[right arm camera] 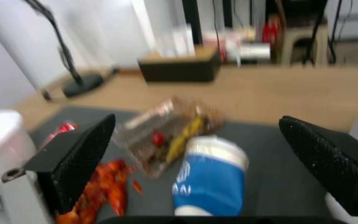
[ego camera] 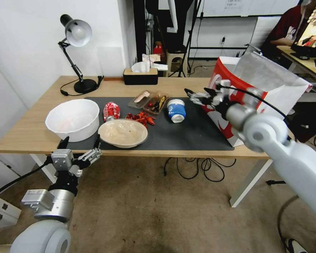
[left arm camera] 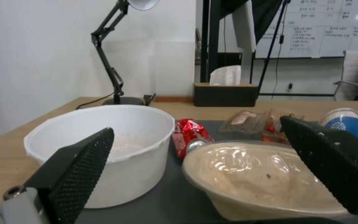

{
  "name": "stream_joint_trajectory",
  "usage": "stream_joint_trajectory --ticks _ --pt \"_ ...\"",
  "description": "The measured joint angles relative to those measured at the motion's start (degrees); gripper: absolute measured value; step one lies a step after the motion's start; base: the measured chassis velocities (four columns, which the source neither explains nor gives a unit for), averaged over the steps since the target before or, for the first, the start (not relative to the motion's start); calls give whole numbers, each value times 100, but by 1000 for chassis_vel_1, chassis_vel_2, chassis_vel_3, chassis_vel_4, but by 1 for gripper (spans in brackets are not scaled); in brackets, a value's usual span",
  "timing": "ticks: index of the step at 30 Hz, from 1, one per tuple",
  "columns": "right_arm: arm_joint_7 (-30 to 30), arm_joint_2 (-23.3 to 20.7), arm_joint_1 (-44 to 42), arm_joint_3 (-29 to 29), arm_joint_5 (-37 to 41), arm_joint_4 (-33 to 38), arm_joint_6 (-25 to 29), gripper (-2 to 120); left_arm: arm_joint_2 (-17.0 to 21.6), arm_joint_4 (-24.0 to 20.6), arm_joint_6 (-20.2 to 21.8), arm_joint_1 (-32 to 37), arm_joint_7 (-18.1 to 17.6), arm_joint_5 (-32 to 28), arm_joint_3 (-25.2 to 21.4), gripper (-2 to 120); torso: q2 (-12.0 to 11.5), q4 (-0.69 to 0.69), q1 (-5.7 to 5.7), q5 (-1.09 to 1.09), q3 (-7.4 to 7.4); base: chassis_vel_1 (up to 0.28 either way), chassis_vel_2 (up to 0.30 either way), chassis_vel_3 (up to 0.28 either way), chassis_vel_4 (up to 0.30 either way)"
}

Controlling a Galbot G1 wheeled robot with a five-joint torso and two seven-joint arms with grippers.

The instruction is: Pick up the trash from the table and place it into the takeout bag.

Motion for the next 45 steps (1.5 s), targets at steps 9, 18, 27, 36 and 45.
stream_joint_trajectory --ticks 9,18,27,36,45 --pt "857 746 776 -888 253 -859 -431 100 13 9 -16 3 3 -53 -55 100 1 -1 0 1 0 0 0 0 0" --pt "911 1185 907 -1097 -146 -1348 -546 100 13 60 -19 -16 3 -56 -55 100 1 -1 0 2 -1 0 0 0 0" --pt "912 1455 931 -1262 -489 -1696 -691 100 17 87 -39 -21 2 -58 -56 100 1 -1 0 2 -1 0 0 0 0" --pt "860 1660 945 -1342 -707 -2050 -706 100 17 135 -99 -25 1 -62 -51 100 1 -1 0 1 -1 0 0 0 0" --pt "774 1780 944 -1365 -802 -2222 -711 100 43 168 -116 -31 1 -115 -88 100 1 -2 0 1 -1 0 0 0 0"
